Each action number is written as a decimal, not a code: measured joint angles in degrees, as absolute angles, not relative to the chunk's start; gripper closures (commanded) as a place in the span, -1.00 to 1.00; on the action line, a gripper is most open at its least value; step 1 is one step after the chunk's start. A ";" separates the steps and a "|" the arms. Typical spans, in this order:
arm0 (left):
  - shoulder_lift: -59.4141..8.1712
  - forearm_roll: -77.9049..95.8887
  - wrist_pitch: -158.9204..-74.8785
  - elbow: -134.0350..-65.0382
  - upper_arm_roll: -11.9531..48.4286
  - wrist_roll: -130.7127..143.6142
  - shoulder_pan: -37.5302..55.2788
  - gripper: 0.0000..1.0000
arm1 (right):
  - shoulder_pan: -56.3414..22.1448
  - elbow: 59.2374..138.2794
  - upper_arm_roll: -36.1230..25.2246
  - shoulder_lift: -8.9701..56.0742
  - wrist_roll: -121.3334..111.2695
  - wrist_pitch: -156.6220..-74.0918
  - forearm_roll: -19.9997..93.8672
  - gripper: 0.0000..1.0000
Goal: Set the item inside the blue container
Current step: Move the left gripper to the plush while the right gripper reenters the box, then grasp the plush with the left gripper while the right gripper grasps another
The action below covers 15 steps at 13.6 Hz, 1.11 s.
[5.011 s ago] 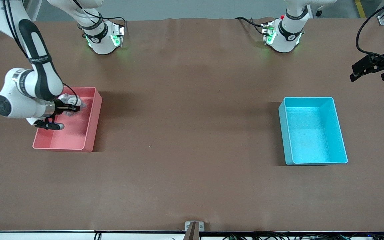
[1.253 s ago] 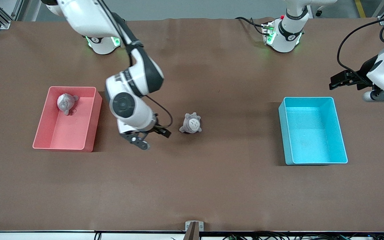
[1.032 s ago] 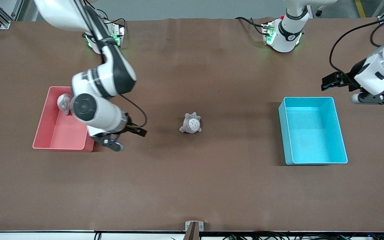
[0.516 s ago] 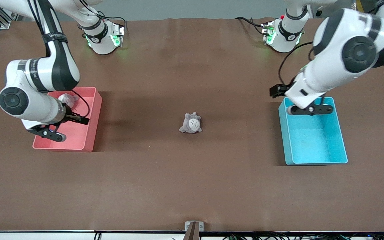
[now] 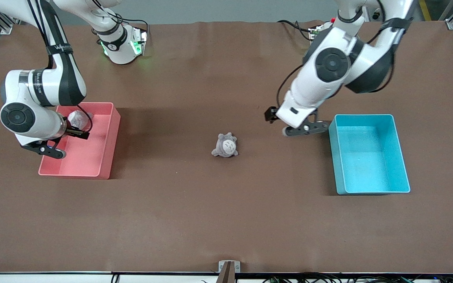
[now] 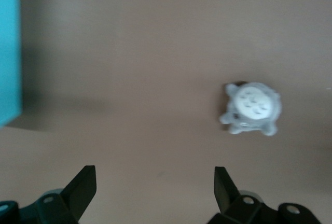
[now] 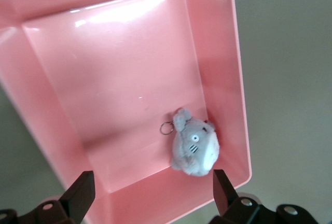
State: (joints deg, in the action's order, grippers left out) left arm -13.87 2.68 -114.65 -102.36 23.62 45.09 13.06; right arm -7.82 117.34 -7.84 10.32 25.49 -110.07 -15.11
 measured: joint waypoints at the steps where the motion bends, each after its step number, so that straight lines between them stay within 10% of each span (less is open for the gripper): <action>1: -14.98 2.68 -117.85 -102.75 23.64 48.13 15.40 -1.00 | -7.41 118.61 -7.84 10.23 26.18 -111.24 -15.89 -1.00; 9: -29.79 -5.47 -142.30 -102.34 23.07 55.51 25.66 -1.00 | -3.29 129.76 -7.79 10.12 29.72 -122.89 -18.54 -1.00; 15: -39.90 -8.69 -144.39 -94.08 19.98 57.73 27.98 -1.00 | -1.07 133.29 -7.75 11.99 30.31 -126.25 -19.62 -1.00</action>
State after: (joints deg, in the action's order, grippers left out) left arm -39.90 -8.69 -144.39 -94.08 19.98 57.73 27.98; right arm -1.07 133.29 -7.75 11.99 30.31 -126.25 -19.62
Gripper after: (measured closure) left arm 0.000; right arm 0.000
